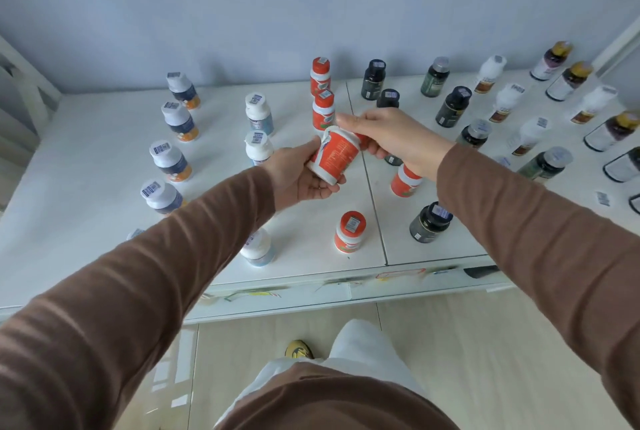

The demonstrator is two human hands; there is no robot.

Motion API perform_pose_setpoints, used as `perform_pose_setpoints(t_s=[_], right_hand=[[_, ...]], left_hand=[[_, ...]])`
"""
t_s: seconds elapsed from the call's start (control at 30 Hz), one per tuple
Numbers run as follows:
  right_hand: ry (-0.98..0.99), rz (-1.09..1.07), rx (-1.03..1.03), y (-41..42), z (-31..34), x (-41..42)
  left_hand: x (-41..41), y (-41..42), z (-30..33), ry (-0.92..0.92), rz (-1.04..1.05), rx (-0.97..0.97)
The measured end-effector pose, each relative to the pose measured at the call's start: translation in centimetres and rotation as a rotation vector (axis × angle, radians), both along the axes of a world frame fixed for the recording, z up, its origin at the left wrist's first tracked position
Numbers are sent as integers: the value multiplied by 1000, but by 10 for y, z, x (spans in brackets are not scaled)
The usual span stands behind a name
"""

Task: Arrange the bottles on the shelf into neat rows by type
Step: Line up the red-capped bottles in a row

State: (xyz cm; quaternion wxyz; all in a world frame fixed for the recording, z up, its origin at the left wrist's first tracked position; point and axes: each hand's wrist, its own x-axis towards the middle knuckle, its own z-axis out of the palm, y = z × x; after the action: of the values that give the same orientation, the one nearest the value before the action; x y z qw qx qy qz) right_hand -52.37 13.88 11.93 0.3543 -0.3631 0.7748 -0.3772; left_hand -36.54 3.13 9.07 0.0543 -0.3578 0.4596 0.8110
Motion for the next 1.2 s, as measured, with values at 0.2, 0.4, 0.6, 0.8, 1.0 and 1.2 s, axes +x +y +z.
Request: perform_pose_setpoints(t_s=[0.2, 0.4, 0.6, 0.8, 1.0, 1.2], right_hand=[[139, 169, -39, 2, -3, -4], [449, 354, 14, 3, -21, -2], [553, 525, 110, 2, -48, 8], [534, 520, 117, -4, -44, -5], [751, 452, 13, -48, -36, -38], [693, 570, 141, -68, -47, -43]], left_hand=[[-3, 0, -14, 103, -91, -354], [-11, -5, -30, -75, -392, -910], [-10, -11, -39, -229, -555, -1264], [-14, -28, -23, -176, -424, -1418], [-33, -52, -10, -337, -447, -1428], [-50, -64, -19, -391, -479, -1302]])
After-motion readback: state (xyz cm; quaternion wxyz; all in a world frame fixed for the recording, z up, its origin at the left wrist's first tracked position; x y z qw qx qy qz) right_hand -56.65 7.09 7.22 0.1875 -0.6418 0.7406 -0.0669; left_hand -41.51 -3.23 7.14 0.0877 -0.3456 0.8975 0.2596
